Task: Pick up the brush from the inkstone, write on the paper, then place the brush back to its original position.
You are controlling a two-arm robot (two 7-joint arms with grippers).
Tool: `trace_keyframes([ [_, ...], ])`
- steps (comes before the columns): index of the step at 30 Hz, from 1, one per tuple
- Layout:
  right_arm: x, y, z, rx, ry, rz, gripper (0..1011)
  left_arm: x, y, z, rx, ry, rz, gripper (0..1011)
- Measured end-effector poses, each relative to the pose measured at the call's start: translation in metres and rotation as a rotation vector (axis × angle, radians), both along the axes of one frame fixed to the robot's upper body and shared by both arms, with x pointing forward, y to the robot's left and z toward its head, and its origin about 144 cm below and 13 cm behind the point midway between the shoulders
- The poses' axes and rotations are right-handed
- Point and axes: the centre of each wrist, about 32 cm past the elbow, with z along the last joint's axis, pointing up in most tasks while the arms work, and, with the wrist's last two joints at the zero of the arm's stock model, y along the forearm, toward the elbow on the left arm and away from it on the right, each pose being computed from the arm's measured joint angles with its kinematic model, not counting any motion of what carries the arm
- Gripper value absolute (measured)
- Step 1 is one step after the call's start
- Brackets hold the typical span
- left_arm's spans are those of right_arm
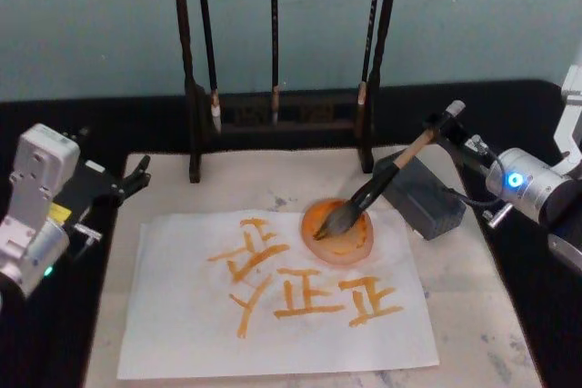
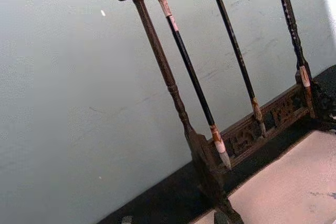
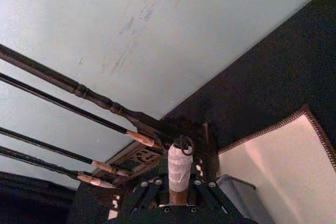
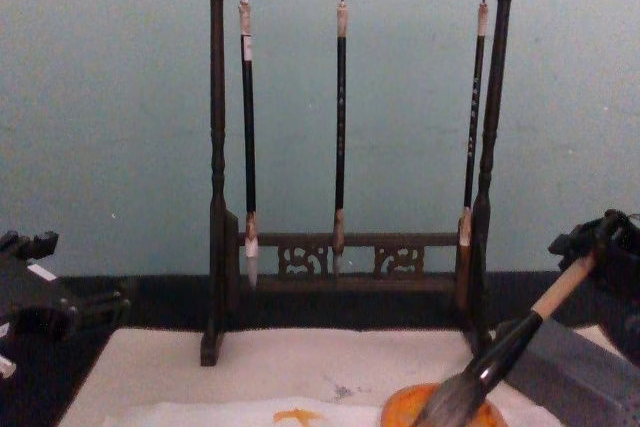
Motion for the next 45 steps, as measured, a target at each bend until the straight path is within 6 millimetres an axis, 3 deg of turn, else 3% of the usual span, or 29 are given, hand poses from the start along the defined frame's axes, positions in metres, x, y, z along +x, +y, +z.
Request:
trace_keyframes([
  [27, -0.0010, 0.0009, -0.0016, -0.006, 0.007, -0.001, 187, 0.0000, 0.0000, 0.0000, 0.000, 0.000, 0.000, 1010],
  [45, -0.0013, 0.0010, -0.0016, -0.005, 0.008, -0.001, 739, 0.0000, 0.0000, 0.0000, 0.000, 0.000, 0.000, 1010],
])
